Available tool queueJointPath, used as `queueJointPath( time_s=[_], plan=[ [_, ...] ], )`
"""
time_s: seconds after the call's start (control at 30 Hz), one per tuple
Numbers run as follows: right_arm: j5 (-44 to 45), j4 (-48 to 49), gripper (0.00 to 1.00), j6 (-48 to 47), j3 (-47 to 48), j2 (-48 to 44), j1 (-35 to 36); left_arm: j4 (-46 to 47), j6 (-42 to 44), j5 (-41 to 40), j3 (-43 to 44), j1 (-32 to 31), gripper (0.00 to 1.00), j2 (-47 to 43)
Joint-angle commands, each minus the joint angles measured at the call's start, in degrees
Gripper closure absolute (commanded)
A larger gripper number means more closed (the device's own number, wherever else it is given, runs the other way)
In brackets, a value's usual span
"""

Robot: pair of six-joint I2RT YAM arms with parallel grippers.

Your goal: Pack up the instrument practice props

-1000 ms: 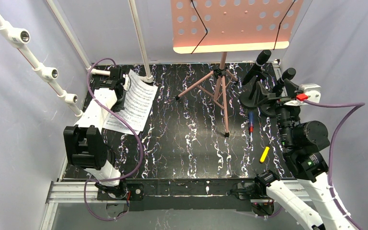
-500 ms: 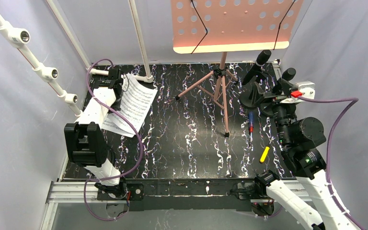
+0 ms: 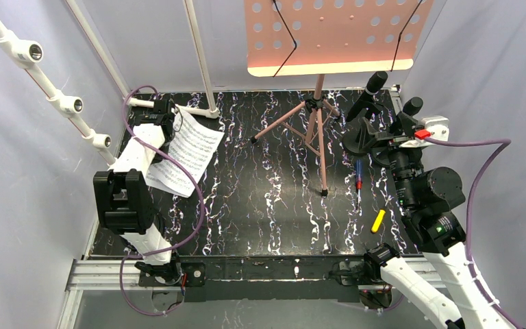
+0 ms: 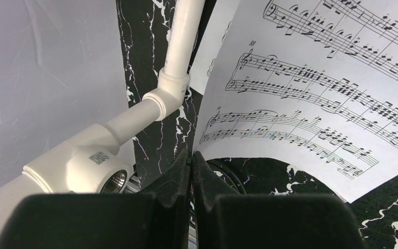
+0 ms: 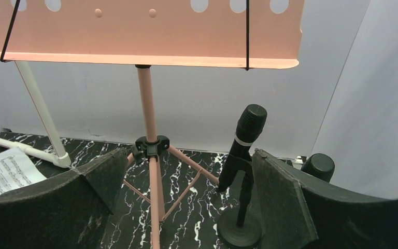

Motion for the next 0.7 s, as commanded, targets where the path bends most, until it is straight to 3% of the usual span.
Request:
queueJointPath(
  time_s=[0.0, 0.27, 0.53, 0.67],
  plan=[
    [-0.85, 1.14, 0.01, 0.26, 1.3, 0.6, 0.4, -1.52, -1.96, -2.27, -0.34, 0.43, 1.0, -0.88],
    [-1.03, 1.1, 0.01, 0.55, 1.13, 0.52, 0.42, -2.1, -5.38, -1.98, -1.36, 5.02, 1.0, -0.13],
    [-1.35, 0.87, 0.01, 0.78, 1.04, 0.6, 0.37, 0.38, -9.48, 3.82, -3.77, 6.97, 0.99, 2.0],
    [-1.27, 0.05, 0.01, 0.82, 1.36, 0.79, 0.4, 1.27, -10.69, 5.71, -3.74, 7.11, 0.65, 1.83]
  ],
)
